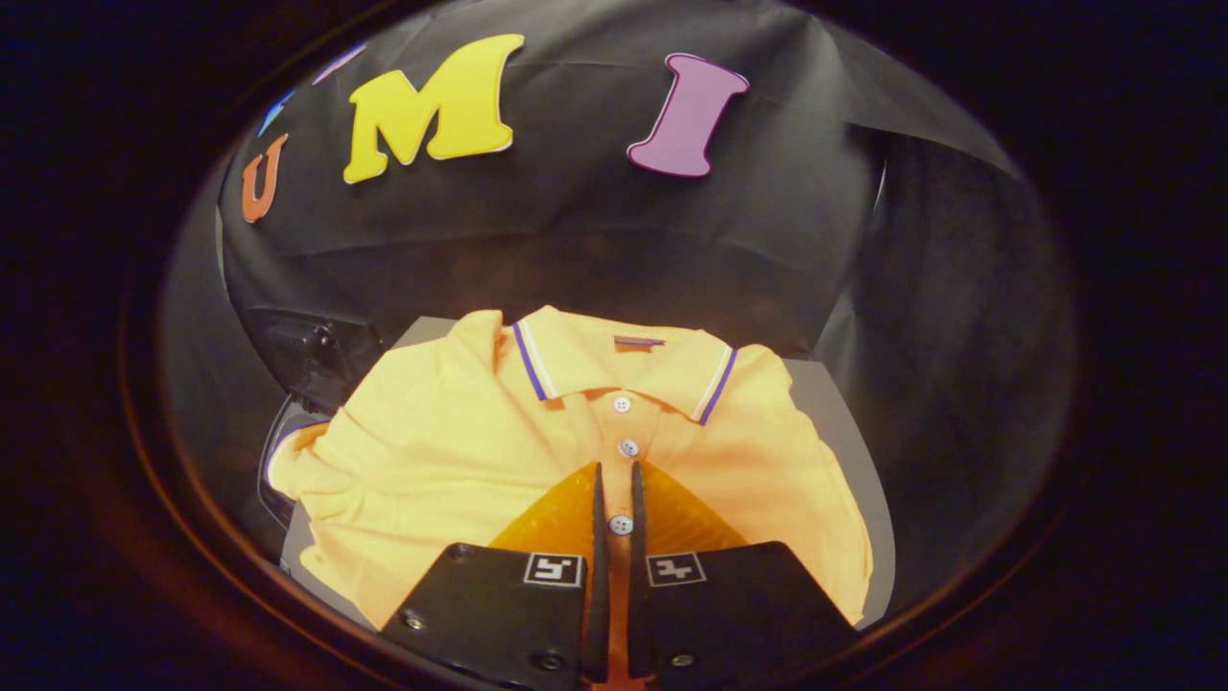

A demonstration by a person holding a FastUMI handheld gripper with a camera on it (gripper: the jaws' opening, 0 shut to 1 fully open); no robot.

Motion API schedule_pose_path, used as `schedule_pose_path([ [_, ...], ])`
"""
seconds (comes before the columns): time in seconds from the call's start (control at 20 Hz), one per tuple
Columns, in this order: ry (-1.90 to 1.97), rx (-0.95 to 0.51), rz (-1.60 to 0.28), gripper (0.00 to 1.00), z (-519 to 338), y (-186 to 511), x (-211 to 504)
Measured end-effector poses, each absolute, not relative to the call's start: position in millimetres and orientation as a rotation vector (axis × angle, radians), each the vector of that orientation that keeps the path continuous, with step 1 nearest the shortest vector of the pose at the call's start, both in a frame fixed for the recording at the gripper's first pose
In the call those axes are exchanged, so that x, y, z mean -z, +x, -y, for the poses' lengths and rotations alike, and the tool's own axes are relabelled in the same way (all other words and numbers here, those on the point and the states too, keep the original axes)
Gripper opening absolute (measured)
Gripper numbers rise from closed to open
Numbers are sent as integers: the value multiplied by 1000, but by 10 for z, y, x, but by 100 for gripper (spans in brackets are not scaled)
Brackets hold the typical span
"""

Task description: Put the clothes into the washing machine and then close the washing machine lid.

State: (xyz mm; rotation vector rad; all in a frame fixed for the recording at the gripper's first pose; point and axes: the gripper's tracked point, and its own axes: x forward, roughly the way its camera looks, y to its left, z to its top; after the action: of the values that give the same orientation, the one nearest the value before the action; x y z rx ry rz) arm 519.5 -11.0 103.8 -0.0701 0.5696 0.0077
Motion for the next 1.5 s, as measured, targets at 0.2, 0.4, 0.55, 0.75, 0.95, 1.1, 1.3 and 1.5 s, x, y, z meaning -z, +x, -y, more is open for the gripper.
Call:
schedule_pose_path([
  [0.2, 17, -25, -559, 7, 30, 5156, -1067],
  [0.4, 76, -33, -517, 5, -36, 4926, -1257],
  [0.55, 102, -41, -472, 5, -169, 4720, -1501],
  [0.75, 175, -62, -414, 5, -358, 4484, -1856],
  [0.95, 197, -93, -351, 5, -623, 4222, -2264],
  [1.1, 210, -127, -297, 5, -899, 4039, -2607],
  [1.3, 199, -185, -218, 5, -1353, 3765, -3081],
  [1.5, 172, -231, -175, 5, -1855, 3493, -3416],
])
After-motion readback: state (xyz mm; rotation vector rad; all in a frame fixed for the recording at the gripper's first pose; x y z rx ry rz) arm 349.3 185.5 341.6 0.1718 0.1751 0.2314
